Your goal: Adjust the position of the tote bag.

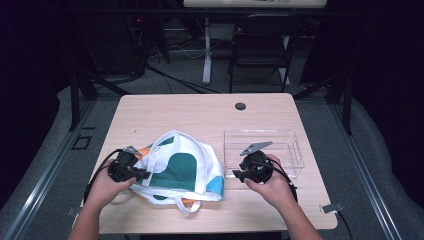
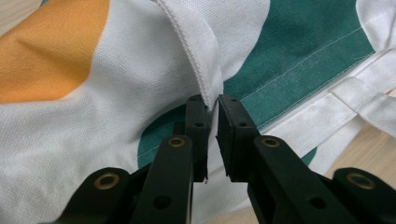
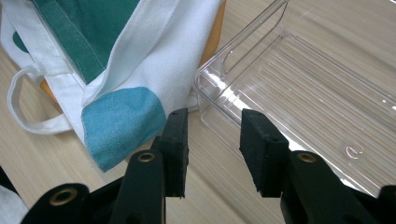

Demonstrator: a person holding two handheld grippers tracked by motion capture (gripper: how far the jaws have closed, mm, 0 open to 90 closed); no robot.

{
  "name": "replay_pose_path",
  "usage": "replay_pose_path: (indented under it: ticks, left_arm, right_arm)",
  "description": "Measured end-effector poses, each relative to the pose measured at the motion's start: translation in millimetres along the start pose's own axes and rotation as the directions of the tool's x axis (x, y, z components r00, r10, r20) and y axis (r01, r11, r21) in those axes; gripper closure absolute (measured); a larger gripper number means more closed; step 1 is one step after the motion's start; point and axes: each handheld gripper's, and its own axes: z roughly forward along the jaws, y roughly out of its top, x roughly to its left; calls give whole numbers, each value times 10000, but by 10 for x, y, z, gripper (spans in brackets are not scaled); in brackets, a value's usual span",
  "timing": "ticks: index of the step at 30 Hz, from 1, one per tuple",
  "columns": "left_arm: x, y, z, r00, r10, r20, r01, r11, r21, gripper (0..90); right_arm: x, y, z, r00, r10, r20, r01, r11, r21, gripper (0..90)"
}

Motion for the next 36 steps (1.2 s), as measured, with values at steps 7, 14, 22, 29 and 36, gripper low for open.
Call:
replay_pose_path:
  ticks: [7, 14, 22, 29, 36]
  left_arm:
    - [-21, 9, -17, 9998, 176, -3, -176, 9998, 7, 874]
    - [-39, 20, -45, 9994, 342, -94, -342, 9994, -46, 877]
    - [-34, 21, -111, 9995, 297, -105, -300, 9990, -336, 878]
    - [-14, 31, -198, 9998, 171, -91, -177, 9967, -795, 879]
    - [-2, 55, -285, 9995, 228, -200, -247, 9946, -1007, 879]
  right_arm:
    - [5, -3, 18, 10000, -82, 23, 81, 9999, 74, 621]
    - [19, -2, 24, 9999, -118, 17, 118, 9999, 29, 621]
    - [29, -2, 29, 9999, -138, 43, 138, 9999, 13, 621]
    - [43, 0, 17, 9999, -127, 6, 127, 9999, -73, 621]
    - [86, 8, 39, 9997, -240, 21, 240, 9997, 16, 622]
